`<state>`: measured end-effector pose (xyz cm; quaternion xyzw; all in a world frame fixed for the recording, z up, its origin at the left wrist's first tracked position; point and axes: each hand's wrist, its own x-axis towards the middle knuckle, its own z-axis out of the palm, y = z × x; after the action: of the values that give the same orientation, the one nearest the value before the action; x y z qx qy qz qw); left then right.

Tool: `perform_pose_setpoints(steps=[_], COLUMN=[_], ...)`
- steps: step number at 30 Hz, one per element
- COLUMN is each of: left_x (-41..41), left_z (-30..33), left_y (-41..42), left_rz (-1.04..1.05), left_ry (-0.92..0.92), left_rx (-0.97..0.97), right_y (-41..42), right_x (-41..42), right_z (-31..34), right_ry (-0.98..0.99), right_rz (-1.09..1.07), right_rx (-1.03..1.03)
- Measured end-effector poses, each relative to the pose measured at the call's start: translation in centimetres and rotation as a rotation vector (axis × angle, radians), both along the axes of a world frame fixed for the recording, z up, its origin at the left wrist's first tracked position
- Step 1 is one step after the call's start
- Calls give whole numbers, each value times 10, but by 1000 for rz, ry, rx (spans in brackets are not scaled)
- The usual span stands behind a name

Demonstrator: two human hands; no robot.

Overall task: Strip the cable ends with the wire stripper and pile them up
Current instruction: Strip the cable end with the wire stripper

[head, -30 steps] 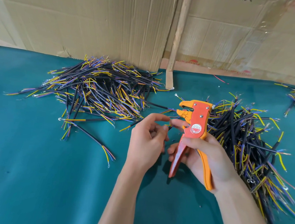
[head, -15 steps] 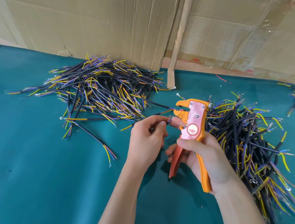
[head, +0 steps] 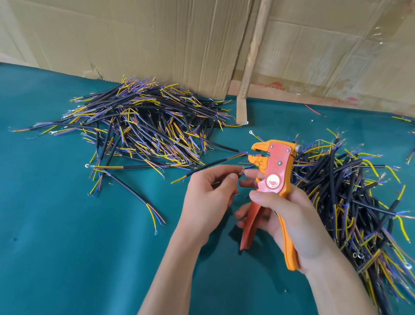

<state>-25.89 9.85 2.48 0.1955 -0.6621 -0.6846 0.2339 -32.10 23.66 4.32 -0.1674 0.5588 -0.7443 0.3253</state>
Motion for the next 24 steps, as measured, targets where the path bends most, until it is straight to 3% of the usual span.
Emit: perform_pose_setpoints(steps=[7,16,24], left_x=[1,2,0], left_z=[0,-4,-10], left_y=[0,-5,-5], left_rz=[-94,-231,-106], left_ry=[73,54,48], left_rx=[140,170,82], right_y=[-2,0,2], right_x=[2,2,-1], right_z=[3,5,4], right_ry=[29,13,32], right_rz=[-14,37,14], right_rx=[45,27,22])
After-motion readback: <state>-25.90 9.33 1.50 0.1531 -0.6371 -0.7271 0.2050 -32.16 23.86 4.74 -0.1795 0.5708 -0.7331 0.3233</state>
